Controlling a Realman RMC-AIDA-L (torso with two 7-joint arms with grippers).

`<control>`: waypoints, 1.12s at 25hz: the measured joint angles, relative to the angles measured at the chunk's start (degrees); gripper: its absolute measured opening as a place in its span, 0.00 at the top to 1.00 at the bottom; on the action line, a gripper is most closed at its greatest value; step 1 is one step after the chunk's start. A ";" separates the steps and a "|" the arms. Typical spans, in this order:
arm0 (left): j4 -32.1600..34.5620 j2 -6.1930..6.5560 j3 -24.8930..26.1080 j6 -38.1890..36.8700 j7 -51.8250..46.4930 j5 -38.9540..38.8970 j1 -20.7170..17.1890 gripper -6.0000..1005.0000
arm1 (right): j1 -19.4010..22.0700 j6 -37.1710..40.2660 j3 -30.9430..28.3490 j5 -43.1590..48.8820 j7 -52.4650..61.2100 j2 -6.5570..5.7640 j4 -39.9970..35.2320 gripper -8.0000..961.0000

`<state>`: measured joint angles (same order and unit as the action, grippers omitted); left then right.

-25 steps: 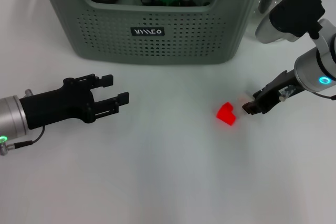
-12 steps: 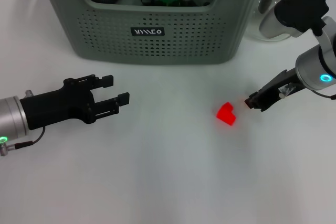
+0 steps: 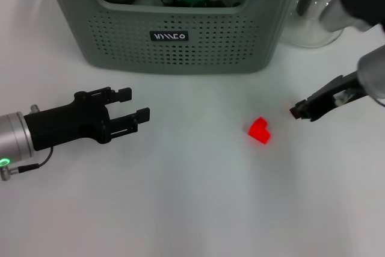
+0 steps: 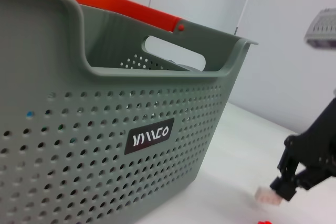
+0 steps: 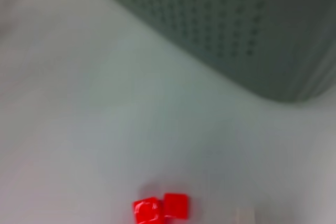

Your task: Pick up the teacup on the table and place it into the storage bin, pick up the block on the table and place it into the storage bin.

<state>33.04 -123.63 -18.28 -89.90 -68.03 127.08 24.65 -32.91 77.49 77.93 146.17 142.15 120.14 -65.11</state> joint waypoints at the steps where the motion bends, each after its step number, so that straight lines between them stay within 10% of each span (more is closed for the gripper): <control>1: 0.00 -0.02 -0.01 -0.08 0.00 0.01 -0.03 0.33 | 0.77 1.45 -0.87 -0.43 -0.11 -0.01 -2.20 0.88; 10: 0.00 -0.01 -0.01 -0.09 0.00 -0.07 -0.15 0.33 | 4.90 23.36 -21.85 -20.76 -8.17 -0.16 -23.73 0.89; 16: 0.00 0.05 -0.01 0.28 0.00 -0.09 -0.22 0.33 | 1.90 19.32 -27.46 -30.03 -9.02 -0.30 -29.17 0.89; 28: 0.00 0.04 -0.01 0.02 0.00 -0.08 0.05 0.34 | -25.38 -15.32 -14.21 -7.24 -3.98 -0.08 1.90 0.89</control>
<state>33.04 -123.59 -18.29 -89.88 -68.03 127.00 24.70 -58.29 62.16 63.73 138.93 138.17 120.05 -63.20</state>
